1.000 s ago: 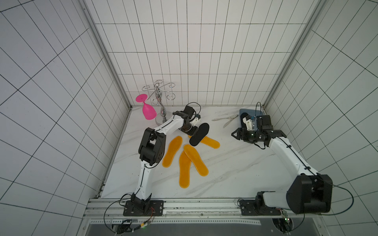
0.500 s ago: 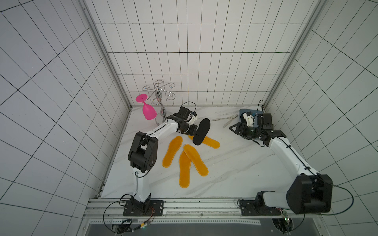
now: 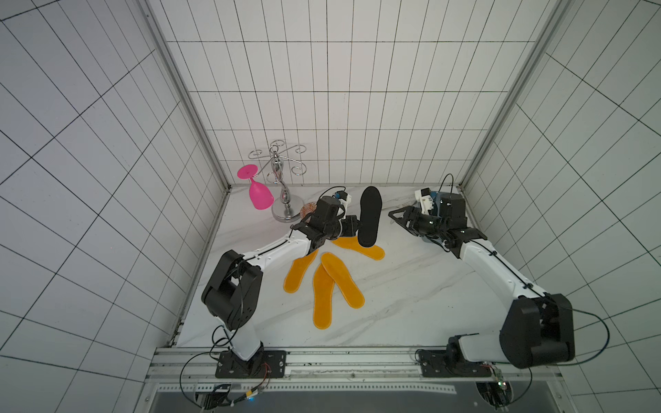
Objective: Put the insoles into the storage box
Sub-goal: Pick up the insole from the center of the board.
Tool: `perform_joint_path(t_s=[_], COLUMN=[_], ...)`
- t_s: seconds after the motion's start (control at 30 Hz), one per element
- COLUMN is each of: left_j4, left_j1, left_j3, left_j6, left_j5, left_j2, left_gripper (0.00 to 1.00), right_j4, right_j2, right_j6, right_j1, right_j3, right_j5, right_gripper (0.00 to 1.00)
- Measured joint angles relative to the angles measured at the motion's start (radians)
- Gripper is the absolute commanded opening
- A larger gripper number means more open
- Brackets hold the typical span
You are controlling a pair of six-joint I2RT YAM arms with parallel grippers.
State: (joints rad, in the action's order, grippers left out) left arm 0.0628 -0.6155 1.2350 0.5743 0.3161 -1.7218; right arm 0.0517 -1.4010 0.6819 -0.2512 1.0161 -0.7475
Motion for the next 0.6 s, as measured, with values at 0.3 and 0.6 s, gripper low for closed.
perform_joint_path(t_s=[0.3, 0.6], left_j4=[-0.09, -0.093], left_j1=[-0.051, -0.059], left_j3=[-0.011, -0.011], left_j6=[0.064, 0.065], left_j5=[-0.094, -0.099], left_j2=[0.036, 0.036], left_gripper=[0.0, 0.0], right_j4=[-0.037, -0.058], right_j2=[-0.048, -0.082], right_j6=[0.015, 0.013], right_j1=[-0.024, -0.04], right_j3=[0.002, 0.003], right_j5=[-0.027, -0.047], right_gripper=[0.47, 0.34])
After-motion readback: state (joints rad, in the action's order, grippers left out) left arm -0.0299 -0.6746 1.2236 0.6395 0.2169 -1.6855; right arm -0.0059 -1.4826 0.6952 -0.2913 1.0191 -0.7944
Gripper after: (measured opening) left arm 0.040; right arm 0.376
